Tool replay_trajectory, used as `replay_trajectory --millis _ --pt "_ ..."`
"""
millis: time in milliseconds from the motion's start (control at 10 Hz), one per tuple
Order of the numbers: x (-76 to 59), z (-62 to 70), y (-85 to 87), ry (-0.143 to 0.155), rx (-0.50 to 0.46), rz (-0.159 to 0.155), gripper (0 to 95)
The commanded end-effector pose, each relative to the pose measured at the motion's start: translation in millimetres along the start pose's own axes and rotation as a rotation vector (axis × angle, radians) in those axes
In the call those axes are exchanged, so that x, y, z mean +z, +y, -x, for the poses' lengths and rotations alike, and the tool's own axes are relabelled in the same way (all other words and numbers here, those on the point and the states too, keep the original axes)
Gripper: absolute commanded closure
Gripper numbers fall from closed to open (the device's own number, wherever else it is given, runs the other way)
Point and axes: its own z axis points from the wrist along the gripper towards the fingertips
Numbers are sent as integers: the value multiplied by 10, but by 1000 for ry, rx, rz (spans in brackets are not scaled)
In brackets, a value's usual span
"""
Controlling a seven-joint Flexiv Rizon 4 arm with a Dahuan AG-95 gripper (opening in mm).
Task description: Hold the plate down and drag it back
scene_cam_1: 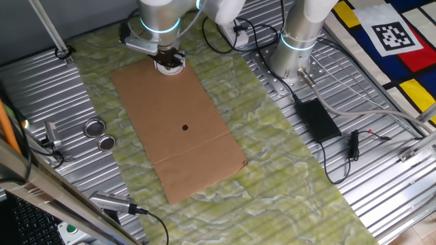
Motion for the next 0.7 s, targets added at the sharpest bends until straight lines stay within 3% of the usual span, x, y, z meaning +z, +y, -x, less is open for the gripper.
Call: replay_trajectory --millis 100,700 --pt "86 -58 -80 -4 -26 -3 950" --pt "363 -139 -92 -7 -53 -1 950"
